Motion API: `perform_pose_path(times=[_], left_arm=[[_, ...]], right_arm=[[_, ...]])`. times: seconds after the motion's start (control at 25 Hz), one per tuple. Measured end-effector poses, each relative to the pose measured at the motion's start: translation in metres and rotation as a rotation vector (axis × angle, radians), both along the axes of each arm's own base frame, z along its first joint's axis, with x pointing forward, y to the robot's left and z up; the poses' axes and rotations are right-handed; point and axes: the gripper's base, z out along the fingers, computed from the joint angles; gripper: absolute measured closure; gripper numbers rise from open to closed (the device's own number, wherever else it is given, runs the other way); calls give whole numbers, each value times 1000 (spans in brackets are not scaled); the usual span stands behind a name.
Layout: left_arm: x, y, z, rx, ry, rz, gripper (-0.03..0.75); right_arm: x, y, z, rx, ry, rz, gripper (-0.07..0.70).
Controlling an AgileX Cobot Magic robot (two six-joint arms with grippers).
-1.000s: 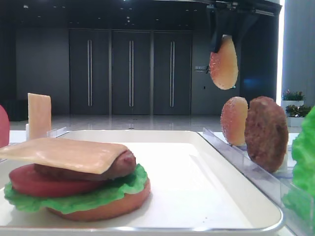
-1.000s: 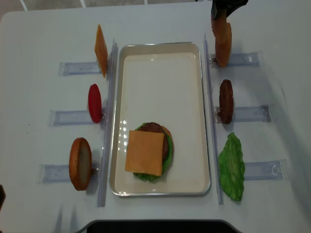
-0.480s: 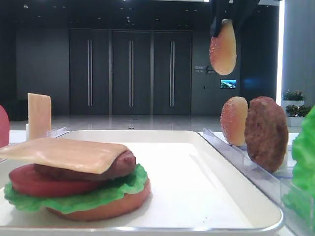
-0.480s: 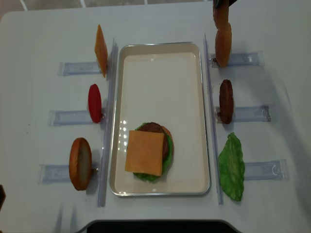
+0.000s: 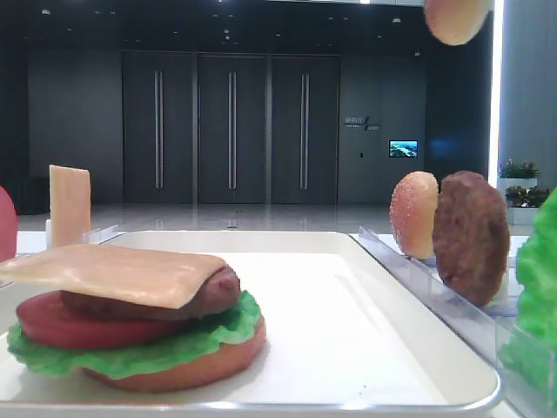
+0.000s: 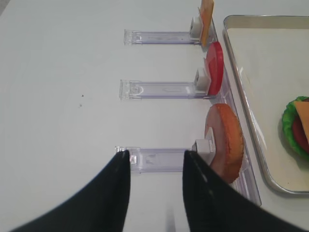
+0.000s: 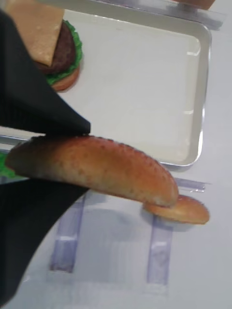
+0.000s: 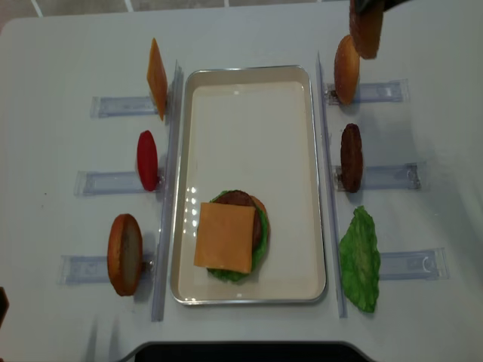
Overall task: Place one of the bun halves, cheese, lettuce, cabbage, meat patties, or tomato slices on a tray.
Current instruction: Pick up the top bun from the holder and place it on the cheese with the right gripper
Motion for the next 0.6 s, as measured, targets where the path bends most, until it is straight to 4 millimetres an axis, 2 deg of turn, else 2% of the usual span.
perform_pose_path(times=[0.32, 0.48, 0.6], left_arm=[[0, 0, 0, 0, 0, 0, 433], [0, 0, 0, 0, 0, 0, 433], [0, 0, 0, 0, 0, 0, 433]], right_arm=[[-96, -29, 2, 56, 3, -45, 433], [-136, -35, -10, 103, 40, -55, 433], [-158, -40, -22, 105, 53, -67, 433]])
